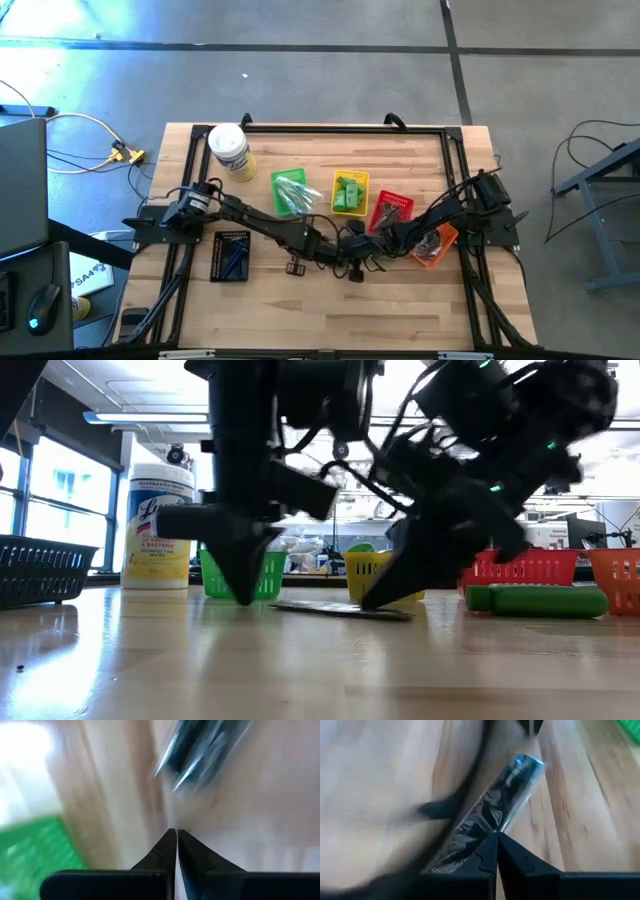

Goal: Pick & Place Travel size toiletries
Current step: Put the black hair comb into the red bin

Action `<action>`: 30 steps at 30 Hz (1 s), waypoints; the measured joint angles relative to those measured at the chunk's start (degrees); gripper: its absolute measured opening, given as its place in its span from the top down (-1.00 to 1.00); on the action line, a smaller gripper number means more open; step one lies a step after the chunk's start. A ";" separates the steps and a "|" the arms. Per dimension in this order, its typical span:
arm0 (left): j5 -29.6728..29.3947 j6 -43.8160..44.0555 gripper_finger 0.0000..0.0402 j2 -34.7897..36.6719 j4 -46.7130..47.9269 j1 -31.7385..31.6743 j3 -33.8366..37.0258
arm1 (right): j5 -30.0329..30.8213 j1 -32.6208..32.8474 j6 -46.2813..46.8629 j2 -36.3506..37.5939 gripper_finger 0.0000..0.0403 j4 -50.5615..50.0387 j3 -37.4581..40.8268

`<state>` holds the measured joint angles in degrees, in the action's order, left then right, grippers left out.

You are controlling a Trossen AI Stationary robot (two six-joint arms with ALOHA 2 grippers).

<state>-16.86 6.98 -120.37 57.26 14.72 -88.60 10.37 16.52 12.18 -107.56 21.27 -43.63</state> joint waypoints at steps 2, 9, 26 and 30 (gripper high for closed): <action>-1.35 1.45 0.94 -0.07 2.22 -0.02 -0.80 | -0.02 1.16 -1.51 2.53 0.99 -2.43 -0.10; -2.86 3.23 0.94 0.10 4.33 -0.02 -2.20 | 3.85 4.95 -4.60 8.10 0.99 -11.71 -5.25; -4.03 -2.80 0.99 6.54 -4.90 2.45 0.75 | 11.19 7.48 11.57 6.70 0.99 -18.48 -6.52; 4.19 -7.35 0.99 11.49 -18.19 2.15 7.95 | 8.28 7.90 15.54 6.72 0.99 -18.01 -6.52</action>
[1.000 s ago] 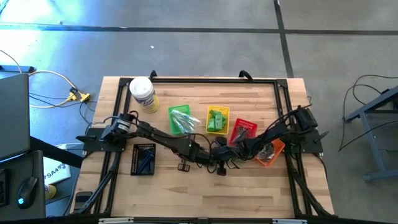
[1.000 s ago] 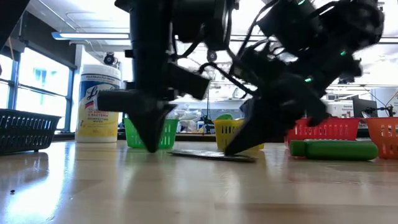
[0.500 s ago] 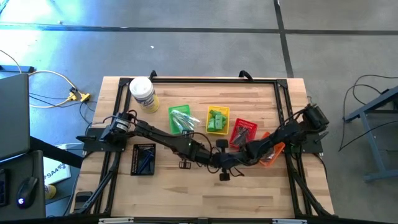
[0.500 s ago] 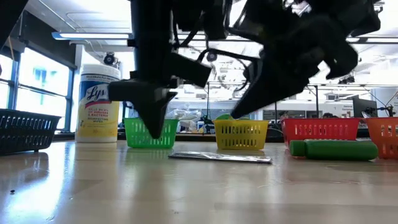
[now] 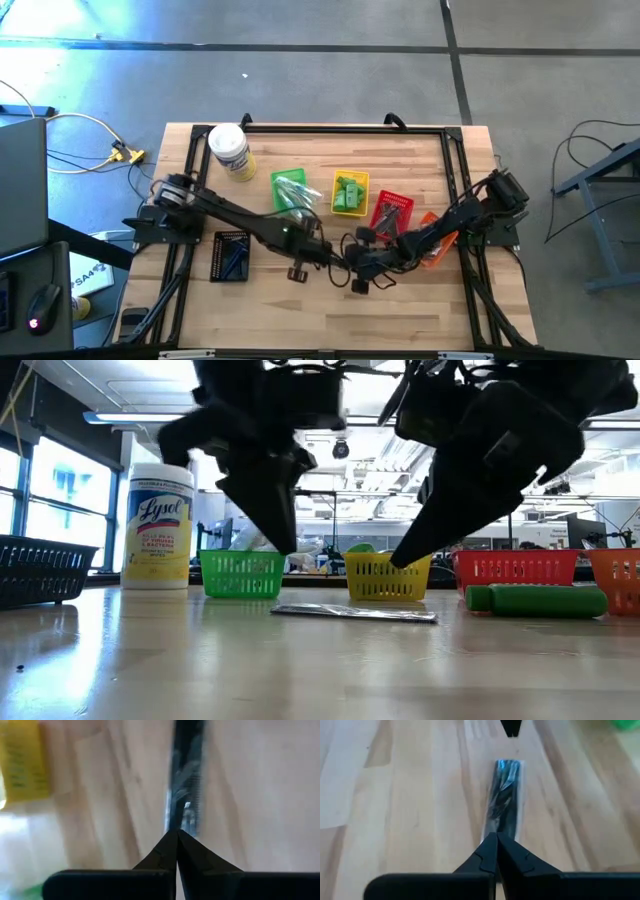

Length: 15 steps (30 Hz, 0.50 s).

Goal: Pick & Place Travel size toiletries
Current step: Put the black hair comb into the red bin

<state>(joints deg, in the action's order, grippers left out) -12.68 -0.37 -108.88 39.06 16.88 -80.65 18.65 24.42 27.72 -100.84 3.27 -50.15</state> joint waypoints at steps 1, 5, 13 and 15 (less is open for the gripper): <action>1.00 -0.77 0.99 0.46 -3.09 -0.30 1.90 | -0.57 0.28 0.65 -0.22 0.99 -0.04 0.00; 1.86 -0.95 1.00 0.93 -11.77 -2.10 7.60 | -2.86 2.21 0.58 -1.12 0.99 0.46 0.12; 1.59 1.09 1.00 0.09 -17.36 -3.78 11.27 | -5.11 1.75 0.53 -6.48 0.99 3.62 -0.03; 2.29 1.15 1.00 0.08 -16.99 -3.58 11.50 | -4.29 1.18 0.53 -7.21 0.99 3.89 -0.07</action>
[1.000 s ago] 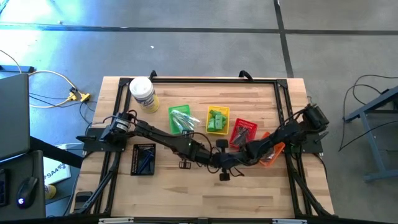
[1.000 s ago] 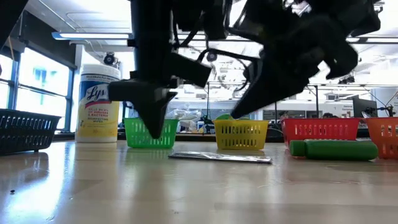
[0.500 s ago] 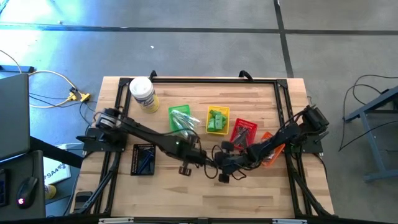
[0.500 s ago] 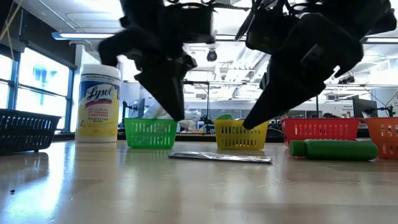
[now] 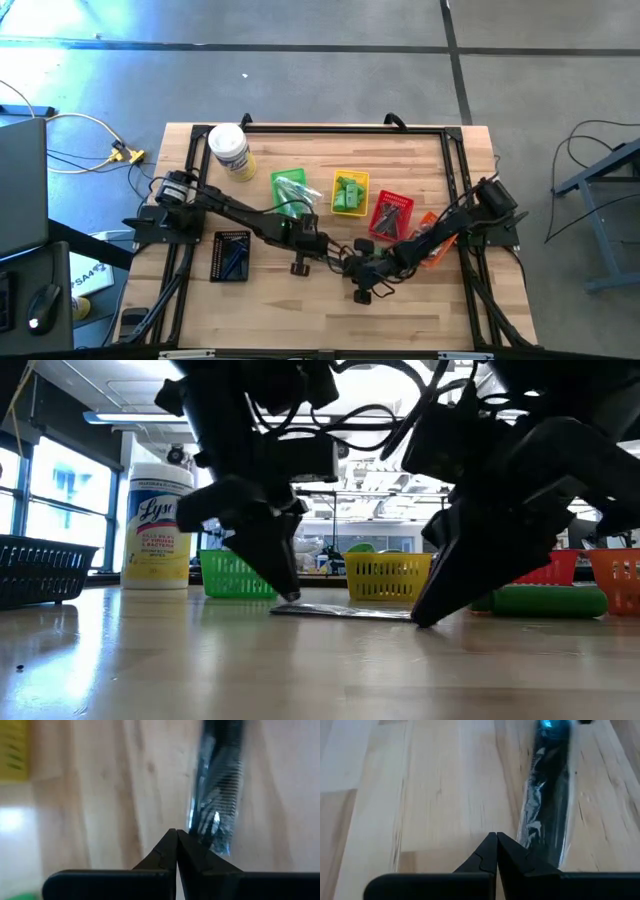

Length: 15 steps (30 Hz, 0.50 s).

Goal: Pick & Place Travel size toiletries
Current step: Put the black hair comb into the red bin

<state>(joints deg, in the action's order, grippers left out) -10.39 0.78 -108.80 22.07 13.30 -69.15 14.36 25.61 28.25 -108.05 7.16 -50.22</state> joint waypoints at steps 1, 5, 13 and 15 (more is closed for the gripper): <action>1.18 -0.07 1.00 -0.01 0.20 0.34 0.03 | 0.46 -0.26 -0.01 -0.47 0.99 0.11 -0.05; 3.56 -0.31 1.00 -1.04 -0.37 1.19 -0.03 | 1.08 -1.11 -1.30 -0.82 0.99 0.19 -0.09; 2.34 1.00 1.00 -2.96 -0.43 4.31 -0.26 | 0.39 -1.33 -4.32 -0.89 0.99 1.88 0.00; 1.97 1.22 1.00 -3.02 -0.51 4.99 -0.23 | 0.26 -1.33 -4.84 -0.92 0.99 1.92 0.00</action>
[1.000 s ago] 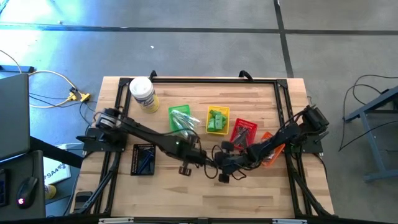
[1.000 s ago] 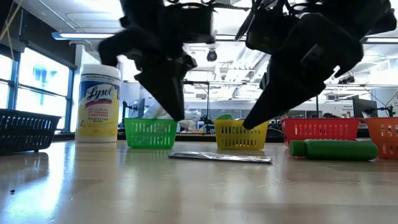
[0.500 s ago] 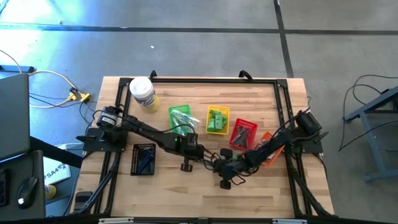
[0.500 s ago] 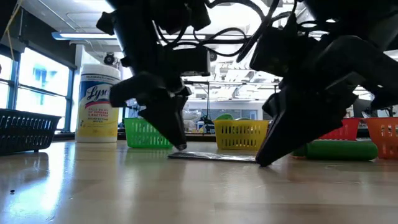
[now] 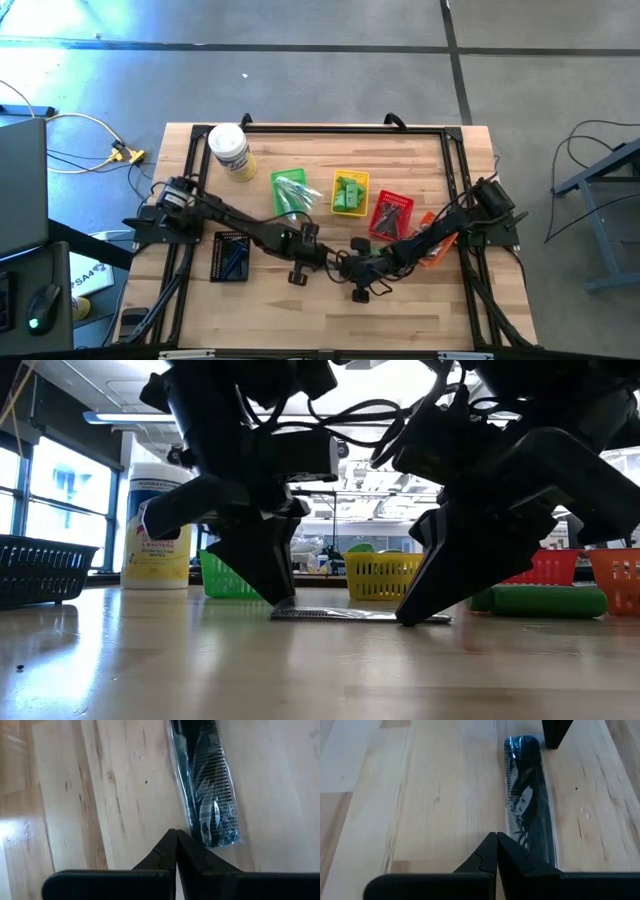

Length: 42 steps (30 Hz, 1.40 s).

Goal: Pick & Place Travel size toiletries
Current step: Put the black hair comb into the red bin

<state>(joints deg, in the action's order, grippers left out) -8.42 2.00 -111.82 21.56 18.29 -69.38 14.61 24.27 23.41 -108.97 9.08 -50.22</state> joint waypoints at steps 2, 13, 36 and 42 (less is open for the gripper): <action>-0.21 -0.02 1.00 -0.06 -0.36 0.71 0.00 | 0.00 0.35 -1.09 0.00 0.99 0.46 0.02; -0.03 1.21 1.00 -0.21 -1.77 1.98 0.04 | 0.57 1.56 -6.11 0.15 0.99 2.36 0.11; -2.52 -0.27 1.00 0.06 -4.25 2.02 0.31 | -3.56 -3.85 -12.87 2.83 -0.35 -30.26 -11.72; -2.37 -1.65 1.00 0.06 -4.98 2.00 0.31 | -9.15 -5.63 -15.75 0.30 -0.27 -27.59 -11.78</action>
<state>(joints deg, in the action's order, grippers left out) -10.79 0.35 -111.77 16.58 20.29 -69.08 5.46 18.64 7.66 -108.67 -18.51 -62.00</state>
